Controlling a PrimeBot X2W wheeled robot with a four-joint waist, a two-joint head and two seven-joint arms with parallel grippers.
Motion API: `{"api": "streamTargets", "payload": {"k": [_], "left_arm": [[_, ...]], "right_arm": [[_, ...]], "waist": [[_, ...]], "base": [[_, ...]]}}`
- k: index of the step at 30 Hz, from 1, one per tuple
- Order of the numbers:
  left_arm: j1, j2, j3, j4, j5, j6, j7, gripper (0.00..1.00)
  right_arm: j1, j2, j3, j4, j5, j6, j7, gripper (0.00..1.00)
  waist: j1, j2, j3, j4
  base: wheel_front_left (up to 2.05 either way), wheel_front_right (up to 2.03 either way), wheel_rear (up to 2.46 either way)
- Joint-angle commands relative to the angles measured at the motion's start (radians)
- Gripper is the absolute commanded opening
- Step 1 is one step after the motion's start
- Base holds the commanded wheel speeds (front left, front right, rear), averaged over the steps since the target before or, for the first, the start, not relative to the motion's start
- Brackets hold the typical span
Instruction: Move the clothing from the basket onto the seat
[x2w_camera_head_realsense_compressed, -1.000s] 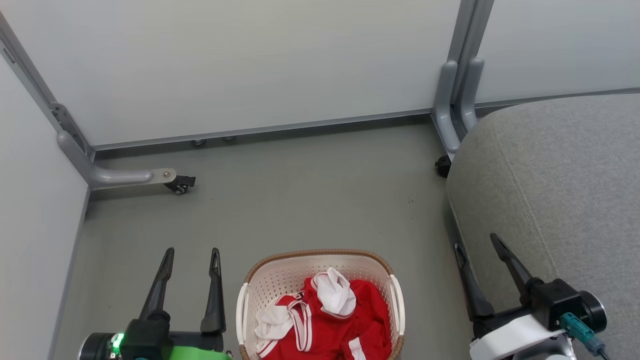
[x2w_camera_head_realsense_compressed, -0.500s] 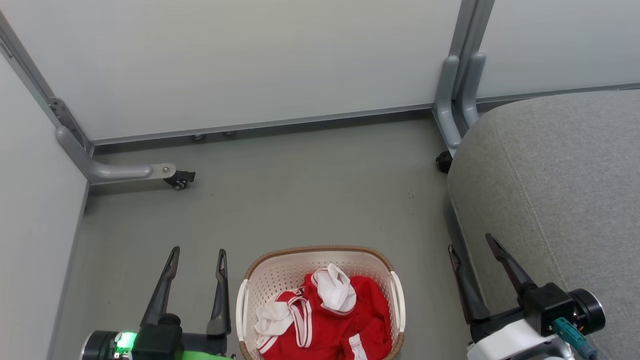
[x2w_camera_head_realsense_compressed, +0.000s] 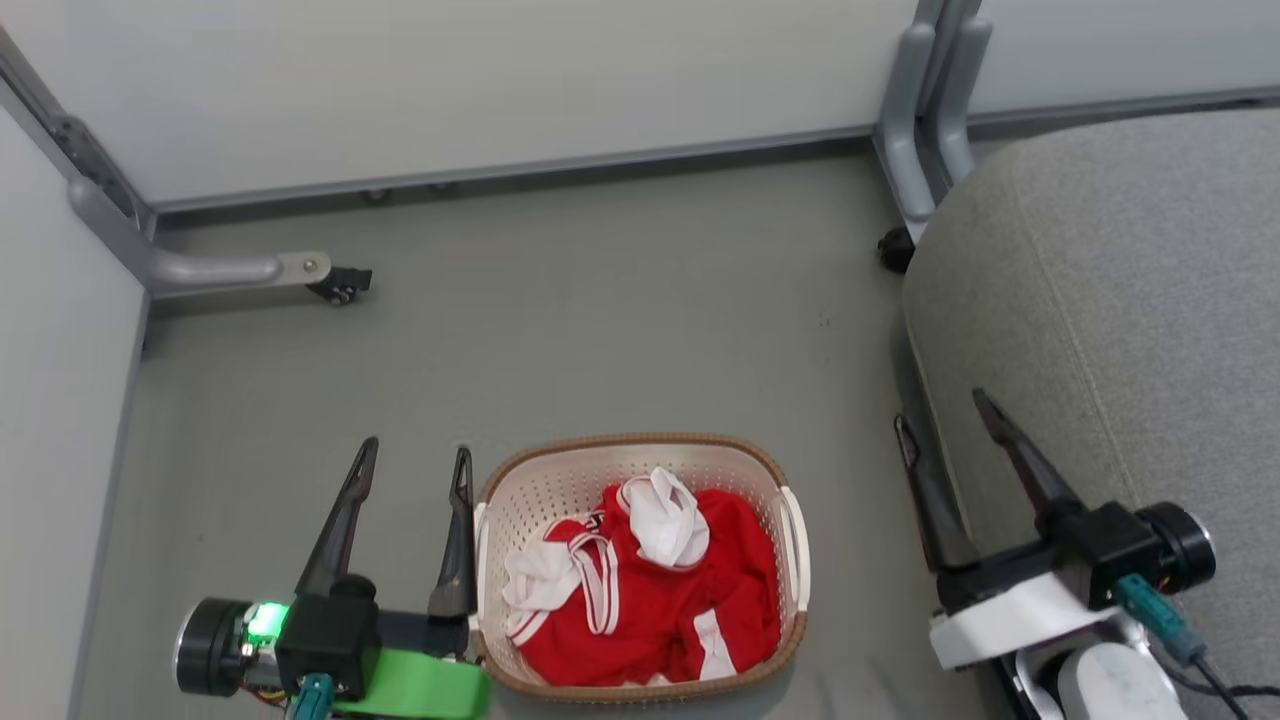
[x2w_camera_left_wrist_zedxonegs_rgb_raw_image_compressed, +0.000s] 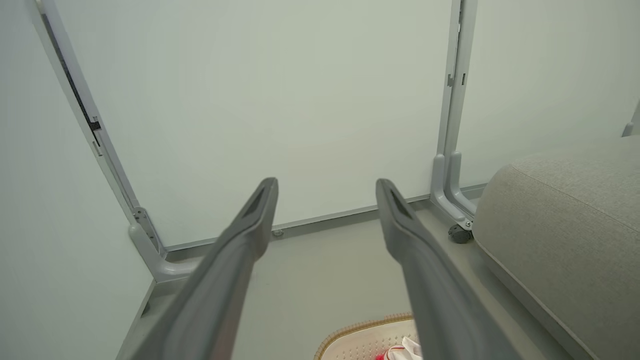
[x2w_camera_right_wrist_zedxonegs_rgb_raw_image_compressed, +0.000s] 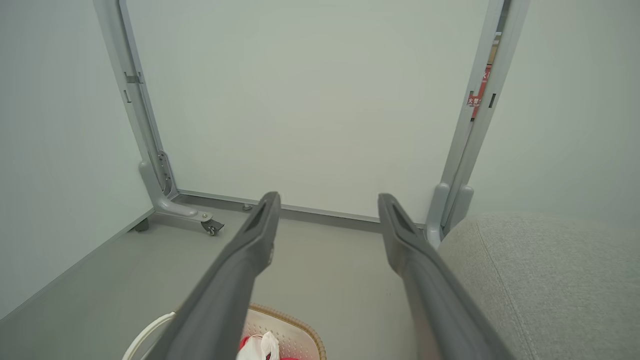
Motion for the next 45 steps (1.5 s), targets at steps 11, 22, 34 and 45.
{"api": "streamTargets", "payload": {"k": [11, 22, 34, 45], "left_arm": [[-0.321, 0.002, -0.067, 0.181, -0.056, -0.082, 0.0, 1.0], [-0.622, 0.041, -0.309, 0.529, -0.025, -0.13, -0.001, 1.0], [-0.925, 0.062, -0.606, 0.828, -0.115, -0.13, -0.001, 1.0], [-1.056, 0.122, -0.747, 0.918, 0.005, -0.076, -0.001, 1.0]], "right_arm": [[-0.241, -0.017, -0.088, -0.057, -0.002, 0.0, -0.002, 1.0], [-0.358, -0.022, -0.127, -0.106, -0.001, 0.0, -0.002, 1.0], [-0.413, -0.006, -0.105, -0.145, 0.045, 0.0, -0.002, 1.0], [-0.433, -0.003, -0.076, -0.18, 0.128, 0.0, -0.002, 1.0]], "waist": [[0.0, 0.0, 0.509, 0.009], [0.0, 0.0, 0.703, -0.02], [0.0, 0.0, 0.832, -0.08], [0.0, 0.0, 0.896, -0.132]], "base": [[0.0, 0.0, 0.0], [0.0, 0.0, 0.0], [0.0, 0.0, 0.0], [0.0, 0.0, 0.0]]}}
